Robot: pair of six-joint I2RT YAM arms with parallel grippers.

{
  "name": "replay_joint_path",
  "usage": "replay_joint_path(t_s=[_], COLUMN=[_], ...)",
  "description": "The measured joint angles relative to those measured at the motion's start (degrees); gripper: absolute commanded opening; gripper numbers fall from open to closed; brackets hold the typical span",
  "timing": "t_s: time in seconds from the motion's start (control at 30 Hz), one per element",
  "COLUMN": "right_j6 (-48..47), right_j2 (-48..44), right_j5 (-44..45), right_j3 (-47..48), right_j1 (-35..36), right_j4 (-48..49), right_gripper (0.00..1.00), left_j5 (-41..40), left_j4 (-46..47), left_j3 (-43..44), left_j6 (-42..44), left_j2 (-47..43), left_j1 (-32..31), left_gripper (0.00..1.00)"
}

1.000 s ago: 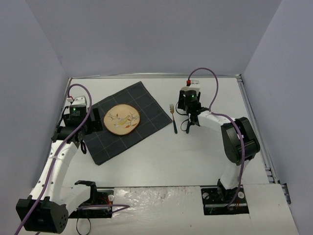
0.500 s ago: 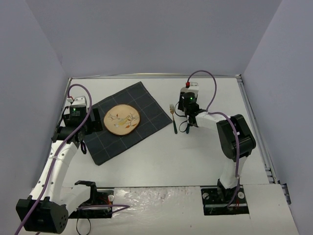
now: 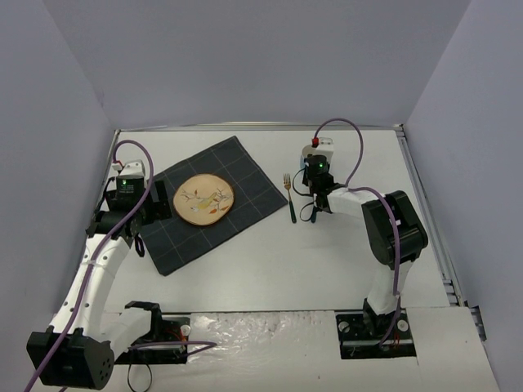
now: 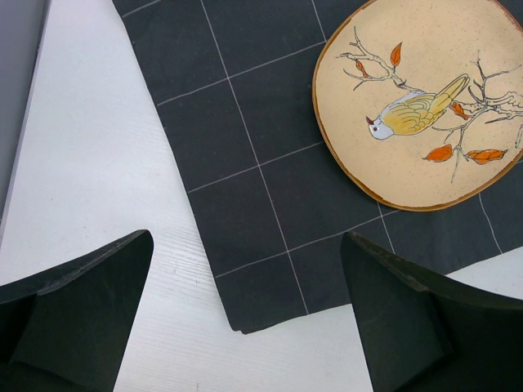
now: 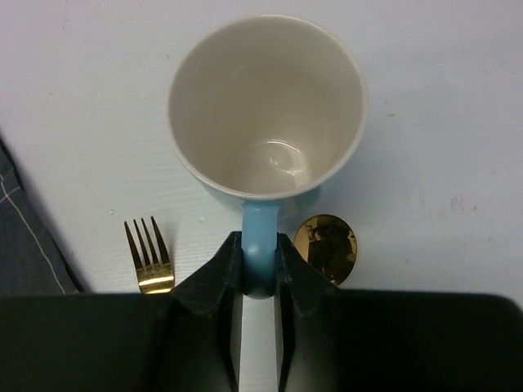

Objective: Set the dinner table for one person

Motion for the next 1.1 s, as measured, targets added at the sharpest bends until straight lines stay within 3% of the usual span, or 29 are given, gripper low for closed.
replay_joint_path(t_s=[0.5,0.8,1.1], right_j6=[-15.2,-20.9,-20.6], right_j2=[-0.9,-1.1,0.1], right_j5=[-6.8,-20.0,-31.9], right_j3=[-0.8,1.7,11.8], right_j1=[-3.2,-3.4,-2.5], right_j4=[2.0,3.1,5.9], right_gripper=[0.00,0.00,0.00], left_j5=[0.0,-0.2,-0.5], left_j4=[0.0,0.0,0.2], left_j3=[0.0,0.0,0.0], left_j6=[0.0,0.0,0.0], left_j2=[0.0,0.0,0.1], left_j1=[0.1,0.6,1.0], left_gripper=[0.97,0.97,0.97])
